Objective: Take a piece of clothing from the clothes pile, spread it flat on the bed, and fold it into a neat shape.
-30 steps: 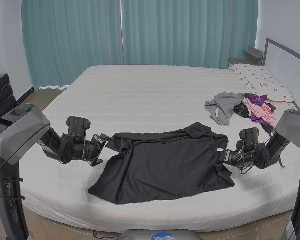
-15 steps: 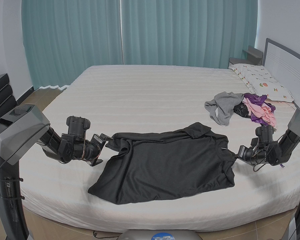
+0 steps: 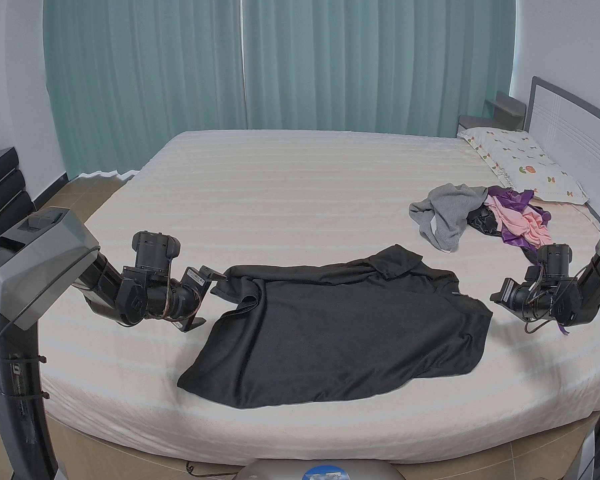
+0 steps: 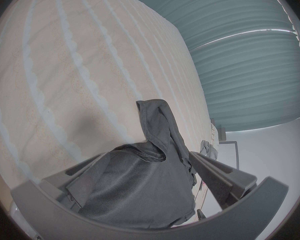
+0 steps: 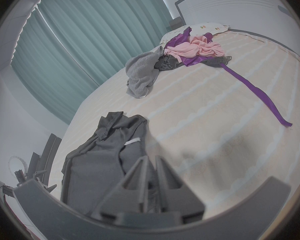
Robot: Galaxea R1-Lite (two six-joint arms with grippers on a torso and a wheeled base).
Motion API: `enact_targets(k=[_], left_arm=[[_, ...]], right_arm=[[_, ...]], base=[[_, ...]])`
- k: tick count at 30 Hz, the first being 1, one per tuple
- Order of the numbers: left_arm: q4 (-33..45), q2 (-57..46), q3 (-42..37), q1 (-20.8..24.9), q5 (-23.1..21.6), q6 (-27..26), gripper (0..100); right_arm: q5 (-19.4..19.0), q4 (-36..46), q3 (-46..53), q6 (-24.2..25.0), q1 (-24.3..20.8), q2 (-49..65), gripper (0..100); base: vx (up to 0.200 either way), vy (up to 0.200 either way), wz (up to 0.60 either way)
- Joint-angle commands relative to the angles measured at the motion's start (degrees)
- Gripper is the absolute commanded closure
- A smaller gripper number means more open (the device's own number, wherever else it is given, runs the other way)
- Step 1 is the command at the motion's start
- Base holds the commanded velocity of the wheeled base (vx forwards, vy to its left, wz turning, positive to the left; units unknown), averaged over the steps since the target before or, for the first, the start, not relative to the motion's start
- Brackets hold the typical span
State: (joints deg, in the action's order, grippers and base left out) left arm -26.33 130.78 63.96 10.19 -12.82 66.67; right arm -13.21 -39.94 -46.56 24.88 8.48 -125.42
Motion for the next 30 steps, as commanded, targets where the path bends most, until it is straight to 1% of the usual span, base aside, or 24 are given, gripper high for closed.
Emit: enact_targets(k=[1,5,6,8,10,12,15,18,21,23,27,30], left_arm=[[0.0,-0.1,-0.2,0.0,0.0,0.0,0],[0.0,-0.2,-0.3,0.0,0.0,0.0,0],[0.0,-0.3,-0.4,0.0,0.0,0.0,0],[0.0,-0.6,-1.0,0.0,0.0,0.0,0],[0.0,-1.5,-2.0,-0.1,0.1,-0.4,0],[0.1,-3.8,-4.1,-0.3,0.1,-0.1,0],[0.0,-6.6,-7.4,0.0,-0.5,-0.3,0],[0.0,-7.0,-9.6,0.4,-0.6,-0.7,0],[0.0,-6.9,-11.2,0.4,-0.6,-0.8,0],[0.0,-7.3,-13.5,0.4,-0.5,-1.3,0],[0.0,-7.6,-16.0,0.4,-0.5,-4.4,0],[-0.1,-7.6,-18.4,0.4,0.1,-7.1,0]], right_arm=[[-0.1,-1.8,0.8,0.1,-0.4,-2.5,0],[-1.4,-4.2,2.3,1.4,-0.8,-2.2,0],[-3.0,-5.1,3.7,3.2,-1.3,-1.3,0],[-4.7,-6.4,5.1,5.9,-1.7,0.3,0],[-6.1,-7.3,6.7,8.8,-2.2,1.2,0],[-7.1,-8.4,8.2,10.4,-2.9,1.6,0],[-7.2,-9.8,9.9,10.6,-3.0,1.8,0],[-6.9,-10.1,9.9,10.6,-3.1,2.7,0],[-6.6,-9.8,10.1,10.6,-3.7,3.6,0],[-6.5,-10.2,12.2,10.5,-4.4,4.0,0],[-7.0,-11.0,15.1,10.7,-4.4,3.3,0],[-6.9,-14.6,16.3,10.7,-4.0,1.5,0]], base=[[0.000,0.000,0.00],[0.000,0.000,0.00],[0.000,0.000,0.00],[0.000,0.000,0.00],[0.000,0.000,0.00],[0.000,0.000,0.00],[0.000,0.000,0.00],[0.000,0.000,0.00],[-0.200,0.000,0.00],[-0.200,0.000,0.00],[-0.200,0.000,0.00],[-0.200,0.000,0.00]])
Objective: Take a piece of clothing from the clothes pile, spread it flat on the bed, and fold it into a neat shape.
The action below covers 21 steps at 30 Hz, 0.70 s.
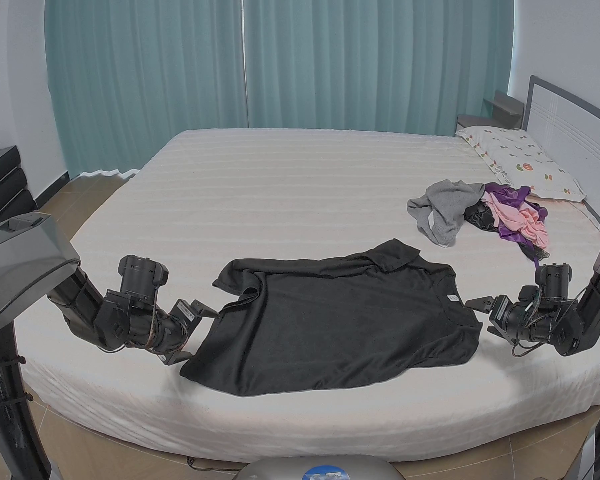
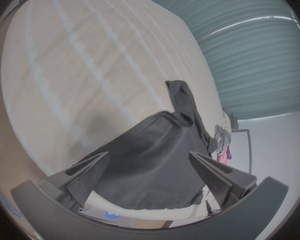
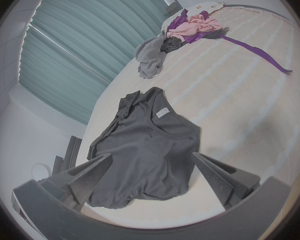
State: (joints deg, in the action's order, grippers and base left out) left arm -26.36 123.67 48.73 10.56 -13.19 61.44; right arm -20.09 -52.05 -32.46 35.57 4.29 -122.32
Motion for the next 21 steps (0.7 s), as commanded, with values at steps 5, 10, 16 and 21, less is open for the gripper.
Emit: enact_targets(k=[5,10,16,21], left_arm=[[-2.6,-0.3,-5.0,0.2,1.7,-5.5,0],[-4.8,1.5,-5.1,1.1,7.1,-6.0,0],[-4.8,2.8,-4.4,1.7,9.1,-8.7,0],[-4.9,4.3,-3.8,3.0,10.8,-9.7,0]], right_arm=[[-0.1,-8.2,6.1,-0.1,0.3,-2.2,0],[-0.1,-9.9,6.9,-0.1,0.3,-3.5,0],[0.0,-10.1,6.3,-0.1,-0.2,-5.5,0],[0.0,-10.1,6.4,-0.1,-0.5,-5.7,0]], base=[[0.000,0.000,0.00],[0.000,0.000,0.00],[0.000,0.000,0.00],[0.000,0.000,0.00]])
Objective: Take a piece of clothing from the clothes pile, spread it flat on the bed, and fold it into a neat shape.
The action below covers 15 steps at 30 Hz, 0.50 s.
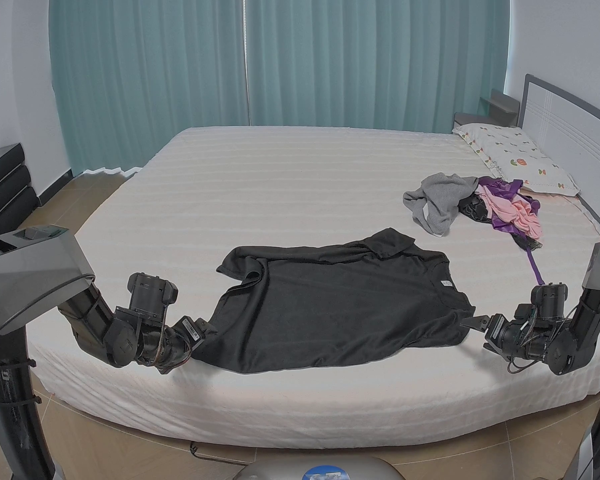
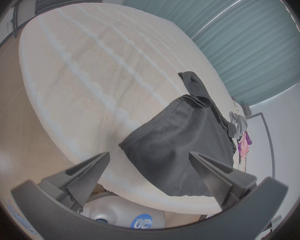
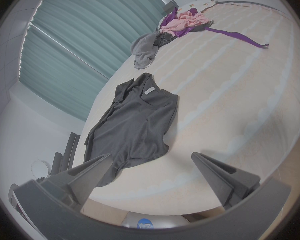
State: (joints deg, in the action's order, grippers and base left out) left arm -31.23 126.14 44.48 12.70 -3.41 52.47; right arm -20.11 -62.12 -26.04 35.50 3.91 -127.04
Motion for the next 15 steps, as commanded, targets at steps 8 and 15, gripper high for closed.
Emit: enact_targets(k=[8,15], left_arm=[[0.0,4.0,3.4,1.0,2.7,-4.6,0],[-0.1,4.1,3.2,1.1,2.5,-5.2,100]], right_arm=[[0.2,-0.2,0.0,0.1,-0.8,-1.4,0],[0.3,-0.2,-0.2,-0.1,-2.2,-1.8,0]], base=[[0.000,0.000,0.00],[0.000,0.000,0.00]])
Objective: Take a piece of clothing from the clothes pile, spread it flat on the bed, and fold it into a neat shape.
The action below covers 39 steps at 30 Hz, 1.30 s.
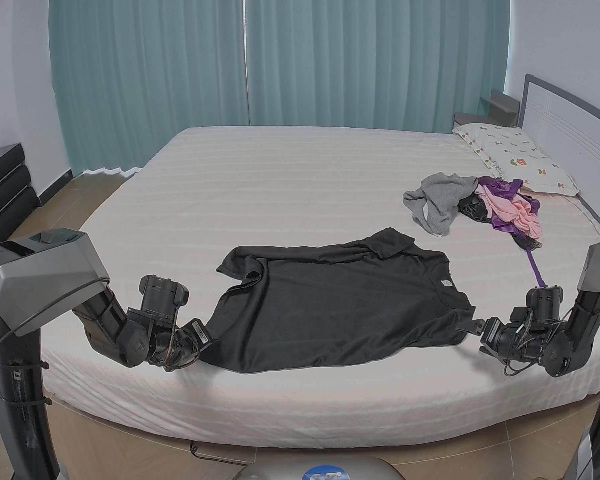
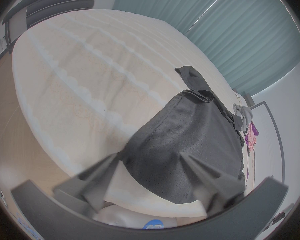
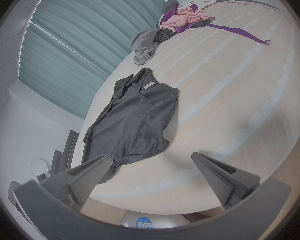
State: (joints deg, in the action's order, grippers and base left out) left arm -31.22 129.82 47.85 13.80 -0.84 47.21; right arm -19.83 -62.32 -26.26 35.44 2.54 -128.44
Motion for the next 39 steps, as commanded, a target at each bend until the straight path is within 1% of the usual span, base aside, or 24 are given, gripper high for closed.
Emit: enact_targets(k=[1,7,11,13,16,21,22,28,31,33,39], left_arm=[[-0.1,0.4,-0.4,0.0,0.0,0.2,100],[-0.2,-0.2,-0.7,-1.1,-0.6,1.5,100],[-2.3,-1.8,-1.4,-2.0,-0.2,4.9,100],[-3.2,-3.3,-2.6,-2.5,-0.3,5.6,100],[-3.9,-5.5,-5.5,-2.9,-1.0,5.5,100],[-3.8,-5.7,-6.2,-3.2,-1.0,5.6,100],[-3.8,-5.7,-6.2,-3.3,-1.0,5.6,100],[-3.8,-5.7,-6.2,-3.3,-1.0,5.7,100],[-3.8,-6.0,-6.4,-3.7,-1.0,5.7,100],[-3.8,-6.2,-6.5,-3.8,-0.7,5.4,100],[-4.0,-7.5,-7.2,-4.0,-0.1,5.1,100]], right_arm=[[0.1,0.0,0.0,0.0,-1.0,-0.6,0],[0.4,-0.3,-2.3,-0.1,-1.1,-1.6,0],[3.7,-0.7,-4.9,-0.1,-1.2,-4.7,0],[4.6,-1.3,-5.8,0.0,-1.2,-5.3,0],[4.8,-2.2,-7.8,0.0,-1.2,-7.3,0],[4.7,-2.5,-10.7,0.0,-1.3,-8.4,0],[4.7,-2.5,-11.0,0.0,-1.3,-8.9,100],[5.0,-1.7,-13.6,0.1,-2.3,-11.1,100],[6.3,-2.4,-15.3,0.1,-2.7,-11.2,100],[6.5,-2.5,-16.5,0.1,-2.7,-11.0,100],[8.8,-2.1,-22.2,0.0,-2.7,-10.3,100]], base=[[0.000,0.000,0.00],[0.000,0.000,0.00],[0.000,0.000,0.00],[0.000,0.000,0.00],[0.000,0.000,0.00],[0.000,0.000,0.00],[0.000,0.000,0.00],[0.000,0.000,0.00],[0.000,0.000,0.00],[0.000,0.000,0.00],[0.000,0.000,0.00]])
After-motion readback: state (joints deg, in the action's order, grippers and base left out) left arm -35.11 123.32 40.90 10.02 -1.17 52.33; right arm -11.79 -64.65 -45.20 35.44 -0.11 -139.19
